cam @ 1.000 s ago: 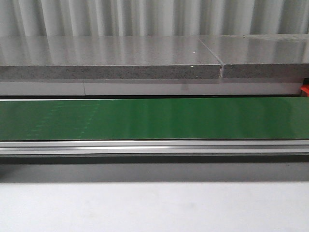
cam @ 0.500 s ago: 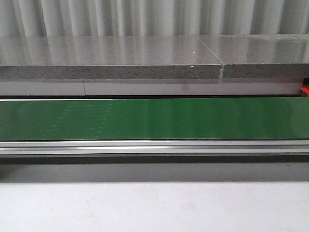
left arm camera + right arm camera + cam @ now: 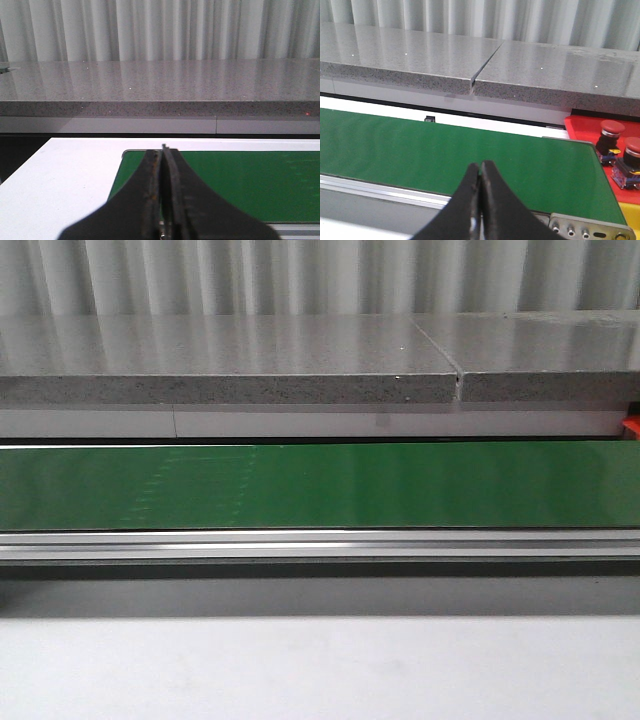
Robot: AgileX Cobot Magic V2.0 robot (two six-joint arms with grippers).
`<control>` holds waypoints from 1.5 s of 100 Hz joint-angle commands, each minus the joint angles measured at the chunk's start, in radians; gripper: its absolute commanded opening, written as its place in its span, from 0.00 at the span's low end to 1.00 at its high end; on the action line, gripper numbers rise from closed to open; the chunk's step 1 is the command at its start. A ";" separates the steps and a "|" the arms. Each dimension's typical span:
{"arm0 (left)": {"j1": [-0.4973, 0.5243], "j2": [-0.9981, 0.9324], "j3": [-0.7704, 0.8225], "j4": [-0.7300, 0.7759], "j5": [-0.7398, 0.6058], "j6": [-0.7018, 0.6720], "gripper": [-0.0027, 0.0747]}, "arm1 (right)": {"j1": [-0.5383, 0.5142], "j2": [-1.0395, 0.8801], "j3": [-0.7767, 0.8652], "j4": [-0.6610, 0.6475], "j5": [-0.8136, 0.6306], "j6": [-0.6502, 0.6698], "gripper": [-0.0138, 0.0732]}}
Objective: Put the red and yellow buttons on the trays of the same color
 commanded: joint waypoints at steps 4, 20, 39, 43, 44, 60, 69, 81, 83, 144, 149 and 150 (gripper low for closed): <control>0.003 -0.038 0.052 0.000 -0.082 -0.001 0.01 | -0.007 -0.014 -0.014 -0.006 -0.072 0.000 0.08; 0.003 -0.038 0.052 0.000 -0.082 -0.001 0.01 | -0.007 -0.014 -0.014 -0.006 -0.072 0.000 0.08; 0.003 -0.038 0.052 0.000 -0.082 -0.001 0.01 | -0.007 -0.014 -0.014 -0.006 -0.072 0.000 0.08; 0.003 -0.038 0.052 0.000 -0.082 -0.001 0.01 | -0.007 -0.014 -0.014 -0.006 -0.072 0.000 0.08; 0.003 -0.038 0.052 0.000 -0.082 -0.001 0.01 | -0.007 -0.014 -0.014 -0.006 -0.072 0.000 0.08; 0.003 -0.038 0.052 0.000 -0.082 -0.001 0.01 | -0.036 -0.014 -0.014 -0.012 -0.072 0.000 0.08; 0.003 -0.038 0.052 0.000 -0.082 -0.001 0.01 | -0.075 -0.014 -0.014 -0.012 -0.072 0.000 0.08; 0.003 -0.038 0.052 0.000 -0.082 -0.001 0.01 | -0.135 -0.014 -0.014 -0.012 -0.072 0.000 0.08; 0.003 -0.038 0.052 0.000 -0.082 -0.001 0.01 | -0.143 -0.014 -0.014 -0.006 -0.072 0.000 0.08; 0.003 -0.038 0.052 0.000 -0.082 -0.001 0.01 | -0.177 -0.014 -0.014 -0.012 -0.072 0.000 0.08; 0.003 -0.038 0.052 0.000 -0.082 -0.001 0.01 | -0.177 -0.014 -0.014 -0.012 -0.072 0.000 0.08; 0.003 -0.038 0.052 0.000 -0.082 -0.001 0.01 | -0.177 -0.014 -0.014 -0.012 -0.072 0.000 0.08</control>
